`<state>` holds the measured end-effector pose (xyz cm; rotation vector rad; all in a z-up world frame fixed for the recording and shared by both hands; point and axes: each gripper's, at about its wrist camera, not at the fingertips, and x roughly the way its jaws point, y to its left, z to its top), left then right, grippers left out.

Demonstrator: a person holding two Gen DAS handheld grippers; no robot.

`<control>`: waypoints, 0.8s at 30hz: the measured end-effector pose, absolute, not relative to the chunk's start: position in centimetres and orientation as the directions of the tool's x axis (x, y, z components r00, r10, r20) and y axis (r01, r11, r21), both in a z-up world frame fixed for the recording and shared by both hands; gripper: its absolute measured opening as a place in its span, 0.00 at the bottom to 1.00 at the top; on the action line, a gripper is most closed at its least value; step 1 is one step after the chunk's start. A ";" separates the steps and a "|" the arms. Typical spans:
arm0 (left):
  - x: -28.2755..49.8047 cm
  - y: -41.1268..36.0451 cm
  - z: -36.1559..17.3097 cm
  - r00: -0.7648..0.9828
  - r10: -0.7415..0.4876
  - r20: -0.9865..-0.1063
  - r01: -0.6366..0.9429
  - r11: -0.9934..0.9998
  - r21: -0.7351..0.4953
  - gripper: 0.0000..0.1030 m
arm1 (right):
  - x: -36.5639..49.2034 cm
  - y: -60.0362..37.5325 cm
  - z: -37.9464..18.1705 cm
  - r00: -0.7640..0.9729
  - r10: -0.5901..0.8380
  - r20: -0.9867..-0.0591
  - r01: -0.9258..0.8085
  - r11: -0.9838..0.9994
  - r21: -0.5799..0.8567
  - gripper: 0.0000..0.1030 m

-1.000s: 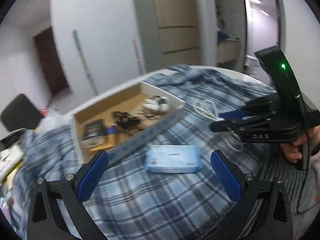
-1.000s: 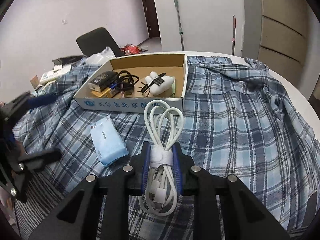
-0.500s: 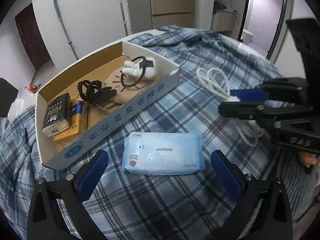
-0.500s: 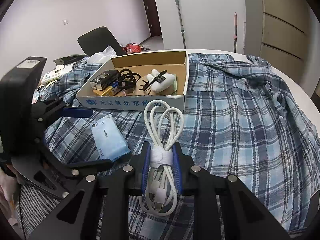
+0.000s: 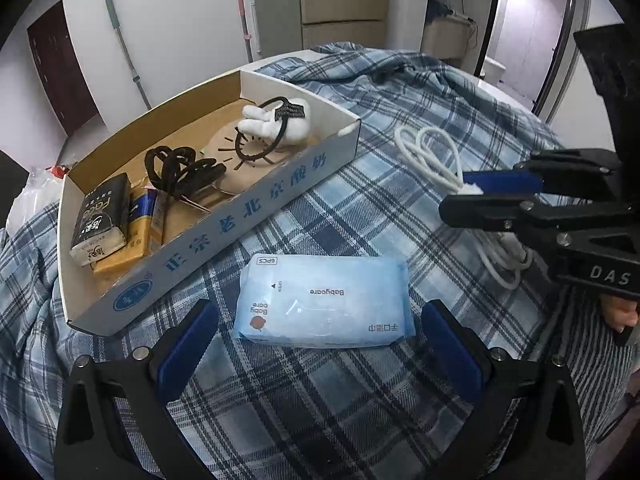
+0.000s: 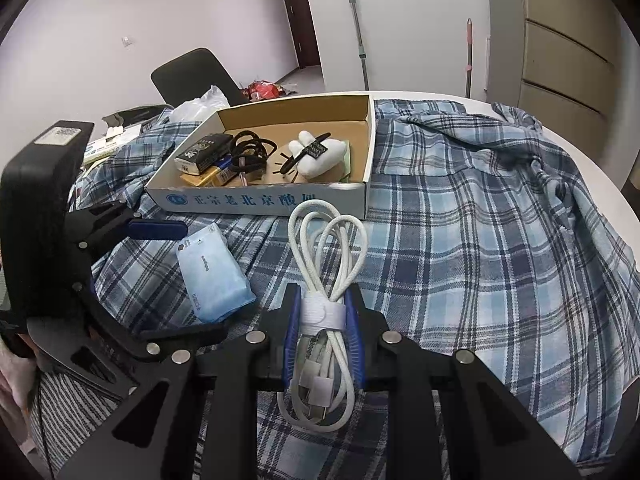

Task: Organize soft objects
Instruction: 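Lift the white cable with the right gripper while the left grasps the blue wipes pack, then carry the white cable and blue wipes pack over the box with both grippers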

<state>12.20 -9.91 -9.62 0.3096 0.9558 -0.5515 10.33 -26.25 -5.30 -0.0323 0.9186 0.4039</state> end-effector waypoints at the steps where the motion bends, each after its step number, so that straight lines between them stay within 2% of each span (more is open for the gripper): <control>1: 12.2 -9.9 -9.6 0.458 -0.311 -0.833 0.570 0.822 0.007 0.98 | 10.4 -26.2 -5.4 0.536 0.324 -0.780 -0.354 0.925 0.141 0.21; 3: 12.1 -9.7 -9.5 0.460 -0.319 -0.829 0.567 0.824 -0.003 0.90 | 10.4 -26.2 -5.4 0.534 0.324 -0.781 -0.355 0.924 0.140 0.21; 9: 12.3 -9.1 -9.3 0.458 -0.343 -0.820 0.555 0.831 -0.037 0.77 | 10.4 -26.1 -5.4 0.534 0.324 -0.781 -0.358 0.923 0.138 0.21; 15: 11.2 -8.5 -7.8 0.537 -0.366 -0.760 0.547 0.837 -0.016 0.74 | 10.2 -26.2 -5.3 0.543 0.323 -0.775 -0.353 0.925 0.139 0.21; 24: 7.8 -5.7 -4.4 0.738 -0.386 -0.554 0.472 0.882 0.014 0.75 | 8.9 -26.5 -3.8 0.622 0.344 -0.703 -0.367 0.922 0.126 0.21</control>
